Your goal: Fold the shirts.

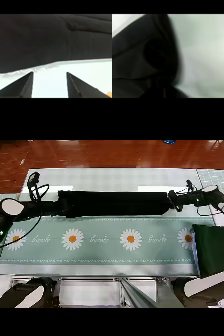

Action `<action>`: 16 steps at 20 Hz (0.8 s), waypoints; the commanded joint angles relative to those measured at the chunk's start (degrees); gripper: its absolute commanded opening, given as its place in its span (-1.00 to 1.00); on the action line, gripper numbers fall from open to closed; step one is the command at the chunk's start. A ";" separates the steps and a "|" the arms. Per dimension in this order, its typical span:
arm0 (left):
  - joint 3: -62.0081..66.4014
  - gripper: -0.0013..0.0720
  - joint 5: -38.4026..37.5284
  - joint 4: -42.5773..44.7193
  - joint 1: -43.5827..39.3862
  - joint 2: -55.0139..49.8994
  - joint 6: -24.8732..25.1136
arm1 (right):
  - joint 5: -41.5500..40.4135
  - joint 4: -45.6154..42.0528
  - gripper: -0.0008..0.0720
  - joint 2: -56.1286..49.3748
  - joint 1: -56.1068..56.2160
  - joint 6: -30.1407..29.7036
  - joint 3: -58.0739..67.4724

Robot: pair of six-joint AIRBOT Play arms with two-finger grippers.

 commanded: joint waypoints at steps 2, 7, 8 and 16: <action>-0.13 -0.32 0.57 -0.68 -1.05 0.07 0.00 | 3.93 1.18 -0.91 1.86 2.56 -1.81 5.77; 2.60 -0.91 2.21 -5.03 -7.67 -2.21 3.85 | 8.39 -10.56 -0.91 20.28 2.58 -3.15 2.12; 4.55 -0.92 2.54 -5.01 -10.10 -4.59 1.75 | 8.46 -11.56 -0.91 24.90 2.56 -3.06 0.00; 35.85 -0.92 -1.42 -5.03 -29.86 -36.65 -5.38 | 12.55 -13.75 -0.91 58.53 2.47 3.13 -15.96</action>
